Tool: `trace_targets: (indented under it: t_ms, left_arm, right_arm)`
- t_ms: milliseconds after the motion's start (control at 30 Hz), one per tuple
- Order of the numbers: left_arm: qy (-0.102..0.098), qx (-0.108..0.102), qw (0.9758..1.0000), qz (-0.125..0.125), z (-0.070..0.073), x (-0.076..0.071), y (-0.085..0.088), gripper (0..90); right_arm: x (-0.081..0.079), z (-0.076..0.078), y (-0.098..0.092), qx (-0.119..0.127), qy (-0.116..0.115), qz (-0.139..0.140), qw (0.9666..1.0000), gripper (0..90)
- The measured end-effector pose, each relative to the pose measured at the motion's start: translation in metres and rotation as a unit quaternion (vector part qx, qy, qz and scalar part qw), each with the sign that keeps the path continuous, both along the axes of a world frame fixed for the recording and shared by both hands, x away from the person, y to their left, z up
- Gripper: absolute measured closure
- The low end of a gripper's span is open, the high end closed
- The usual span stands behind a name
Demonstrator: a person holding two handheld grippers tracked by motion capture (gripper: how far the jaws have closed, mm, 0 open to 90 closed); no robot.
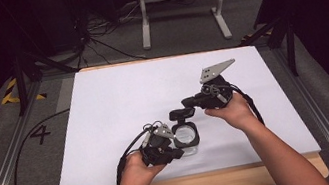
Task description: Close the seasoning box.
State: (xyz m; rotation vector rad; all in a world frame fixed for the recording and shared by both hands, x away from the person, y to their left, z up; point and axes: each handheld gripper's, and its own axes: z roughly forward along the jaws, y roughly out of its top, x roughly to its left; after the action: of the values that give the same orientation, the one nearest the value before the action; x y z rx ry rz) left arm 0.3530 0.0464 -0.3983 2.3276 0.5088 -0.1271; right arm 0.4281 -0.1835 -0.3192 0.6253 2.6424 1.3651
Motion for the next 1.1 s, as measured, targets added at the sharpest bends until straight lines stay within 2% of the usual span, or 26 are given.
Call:
trace_targets:
  t_ms: [167,300,600,767,1100]
  left_arm:
    - [0.003,0.001,1.0000,0.000,0.000,0.000,0.000,89.6]
    - [0.009,0.012,0.9999,0.000,-0.003,0.001,-0.001,89.5]
    - [0.009,0.007,0.9999,-0.001,-0.001,0.001,0.001,89.5]
    - [0.009,0.007,0.9999,-0.001,-0.001,0.001,0.001,89.5]
    - [0.008,0.007,0.9999,-0.002,0.003,0.002,0.001,89.2]
  right_arm:
    - [-0.009,-0.004,0.001,-0.009,0.002,0.010,0.9999,89.3]
    - [-0.019,-0.010,0.003,-0.021,0.003,0.020,0.9996,89.3]
    - [-0.029,-0.024,0.006,-0.041,0.019,0.032,0.9985,89.3]
    - [-0.032,-0.036,0.009,-0.061,0.032,0.038,0.9969,89.3]
    - [-0.033,-0.037,0.008,-0.056,0.027,0.035,0.9974,89.2]
